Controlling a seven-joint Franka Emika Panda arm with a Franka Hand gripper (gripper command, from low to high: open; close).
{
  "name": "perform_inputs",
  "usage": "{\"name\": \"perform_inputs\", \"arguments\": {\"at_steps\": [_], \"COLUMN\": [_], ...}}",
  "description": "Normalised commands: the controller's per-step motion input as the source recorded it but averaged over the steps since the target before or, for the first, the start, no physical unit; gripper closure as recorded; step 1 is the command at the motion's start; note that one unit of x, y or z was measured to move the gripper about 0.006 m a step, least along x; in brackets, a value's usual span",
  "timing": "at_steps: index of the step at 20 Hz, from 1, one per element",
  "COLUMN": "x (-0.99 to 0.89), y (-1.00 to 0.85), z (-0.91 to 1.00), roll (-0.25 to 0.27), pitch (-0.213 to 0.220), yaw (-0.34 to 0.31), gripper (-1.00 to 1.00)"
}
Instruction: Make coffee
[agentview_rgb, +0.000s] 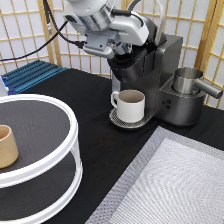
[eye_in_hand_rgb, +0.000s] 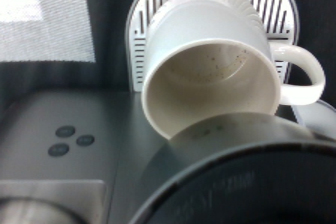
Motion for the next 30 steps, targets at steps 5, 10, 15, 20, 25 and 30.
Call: {"name": "perform_inputs", "arguments": {"at_steps": [5, 10, 15, 20, 25, 30], "x": [0.09, 0.02, -0.01, -0.1, -0.13, -0.2], "y": [0.15, 0.07, 0.16, 0.15, 0.25, 0.43], "z": [-0.01, 0.0, 0.0, 0.0, 0.0, 0.04], "roll": [-0.007, -0.015, -0.055, -0.081, -0.117, -0.202], "pitch": [0.052, 0.005, -0.004, -0.033, -0.043, -0.035], "yaw": [-0.121, -0.098, -0.08, -0.098, -0.108, -0.099], "gripper": [1.0, 1.0, 1.0, 1.0, 1.0, 1.0]}}
